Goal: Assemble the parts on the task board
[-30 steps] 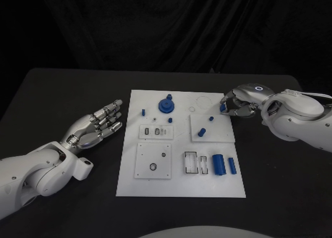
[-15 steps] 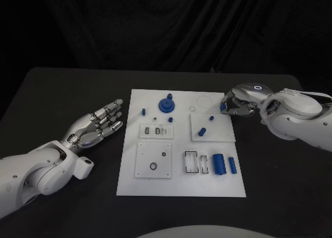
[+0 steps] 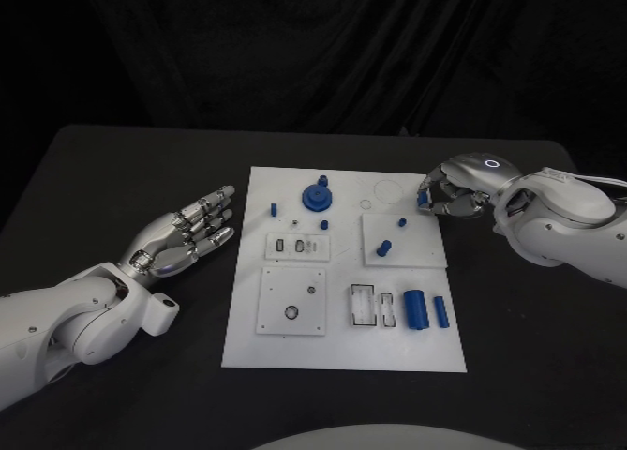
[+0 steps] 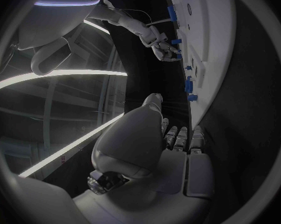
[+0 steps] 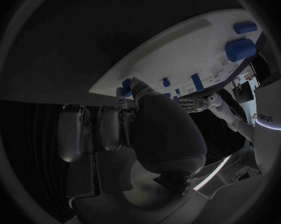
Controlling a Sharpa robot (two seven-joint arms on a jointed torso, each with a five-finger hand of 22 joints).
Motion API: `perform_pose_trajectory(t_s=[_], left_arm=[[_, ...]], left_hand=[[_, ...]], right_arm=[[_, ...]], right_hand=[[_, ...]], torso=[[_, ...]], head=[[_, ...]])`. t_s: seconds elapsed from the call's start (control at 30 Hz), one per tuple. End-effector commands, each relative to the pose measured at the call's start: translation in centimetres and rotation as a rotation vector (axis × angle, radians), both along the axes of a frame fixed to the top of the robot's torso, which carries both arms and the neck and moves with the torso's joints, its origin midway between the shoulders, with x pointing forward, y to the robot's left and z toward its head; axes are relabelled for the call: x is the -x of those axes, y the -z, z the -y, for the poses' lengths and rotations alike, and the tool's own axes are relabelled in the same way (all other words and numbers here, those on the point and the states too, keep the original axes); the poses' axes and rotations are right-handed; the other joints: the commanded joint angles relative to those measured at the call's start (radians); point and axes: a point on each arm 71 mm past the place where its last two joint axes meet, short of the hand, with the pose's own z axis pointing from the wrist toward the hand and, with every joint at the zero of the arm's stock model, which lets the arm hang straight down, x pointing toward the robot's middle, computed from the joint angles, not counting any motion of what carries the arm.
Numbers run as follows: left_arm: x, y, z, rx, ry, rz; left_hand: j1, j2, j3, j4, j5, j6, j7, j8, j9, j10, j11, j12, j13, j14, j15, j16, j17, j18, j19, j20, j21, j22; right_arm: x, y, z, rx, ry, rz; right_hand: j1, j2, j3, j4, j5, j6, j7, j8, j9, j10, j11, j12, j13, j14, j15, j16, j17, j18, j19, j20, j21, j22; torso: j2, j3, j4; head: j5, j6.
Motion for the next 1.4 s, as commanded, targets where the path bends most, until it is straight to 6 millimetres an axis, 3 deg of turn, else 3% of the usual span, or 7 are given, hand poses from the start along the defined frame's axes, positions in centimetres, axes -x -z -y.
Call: perform_pose_trajectory(t_s=[0.03,0.23,0.53,0.87,1.13,1.4], left_arm=[[0.2,-0.7,0.1,0.065,0.030,0.069],[0.3,-0.7,0.0,0.063,0.027,0.069],[0.3,-0.8,0.1,0.065,0.027,0.072],[0.3,-0.7,0.3,0.067,0.032,0.070],[0.3,-0.7,0.4,0.067,0.035,0.068],[0.3,-0.7,0.5,0.068,0.038,0.067]], left_hand=[[-0.009,-0.004,0.005,0.001,-0.005,0.001,-0.002,0.003,-0.001,-0.002,0.007,-0.005,-0.001,0.000,0.008,-0.004,-0.001,0.016,0.001,0.007,-0.003,-0.001],[-0.010,-0.004,0.005,0.001,-0.008,0.000,-0.001,0.003,-0.001,-0.001,0.008,-0.005,-0.001,0.000,0.009,-0.004,-0.001,0.016,0.001,0.008,-0.003,-0.001],[-0.009,-0.004,0.005,0.000,-0.009,0.001,-0.001,0.003,0.000,-0.001,0.009,-0.005,-0.001,0.000,0.009,-0.004,-0.001,0.016,0.001,0.009,-0.003,-0.001],[-0.008,-0.005,0.006,-0.001,-0.009,0.003,-0.002,0.003,0.000,0.000,0.009,-0.005,-0.001,0.000,0.011,-0.004,-0.001,0.016,0.001,0.010,-0.003,-0.001],[-0.007,-0.005,0.006,-0.002,-0.017,0.002,-0.002,0.003,0.000,-0.001,0.011,-0.005,-0.001,0.000,0.013,-0.004,-0.001,0.016,0.001,0.012,-0.003,-0.001],[-0.006,-0.006,0.007,-0.004,-0.023,0.003,-0.001,0.003,0.000,-0.001,0.011,-0.005,-0.001,0.000,0.015,-0.004,-0.001,0.015,0.001,0.013,-0.003,-0.001]], right_arm=[[0.5,-0.8,-0.4,-0.061,-0.039,0.103],[1.9,-2.2,-2.2,-0.116,-0.097,0.154],[3.2,-3.9,-8.4,-0.147,-0.252,0.140],[3.5,-1.1,-14.4,-0.115,-0.351,0.008],[3.2,0.7,-17.0,-0.056,-0.368,-0.047],[2.8,1.7,-17.8,-0.016,-0.341,-0.052]], right_hand=[[0.014,0.018,0.001,-0.012,0.015,0.017,-0.008,0.019,0.045,0.010,-0.009,-0.001,0.028,0.055,-0.007,-0.001,0.001,0.003,0.028,-0.010,-0.002,0.196],[0.017,0.014,-0.003,-0.018,0.022,0.021,-0.005,0.029,0.057,0.009,-0.007,-0.002,0.025,0.055,-0.006,0.001,0.002,0.003,0.029,-0.009,-0.002,0.197],[0.015,0.012,-0.005,-0.021,0.034,0.017,-0.003,0.031,0.064,0.012,-0.004,0.004,0.033,0.055,-0.004,0.003,0.003,0.002,0.030,-0.008,-0.001,0.198],[0.009,0.004,-0.010,-0.033,0.063,0.017,-0.002,0.039,0.079,0.017,0.004,0.010,0.039,0.055,0.002,0.001,-0.001,0.003,0.031,-0.005,-0.003,0.198],[0.004,0.000,-0.011,-0.040,0.080,0.018,0.000,0.041,0.085,0.018,0.009,0.014,0.042,0.056,0.006,0.003,0.000,0.003,0.030,-0.001,-0.006,0.198],[-0.005,-0.004,-0.013,-0.044,0.093,0.015,0.001,0.040,0.089,0.021,0.011,0.019,0.049,0.057,0.007,0.008,0.006,0.003,0.031,0.001,-0.006,0.199]], torso=[[0.000,0.0000,-0.0001],[0.000,0.0000,-0.0007],[0.000,-0.0003,-0.0008],[-0.002,-0.0022,-0.0011],[0.000,-0.0019,-0.0007],[0.002,-0.0004,0.0030]], head=[[0.005,0.000],[0.012,0.001],[0.015,-0.001],[0.028,-0.004],[0.033,-0.015],[0.032,-0.018]])
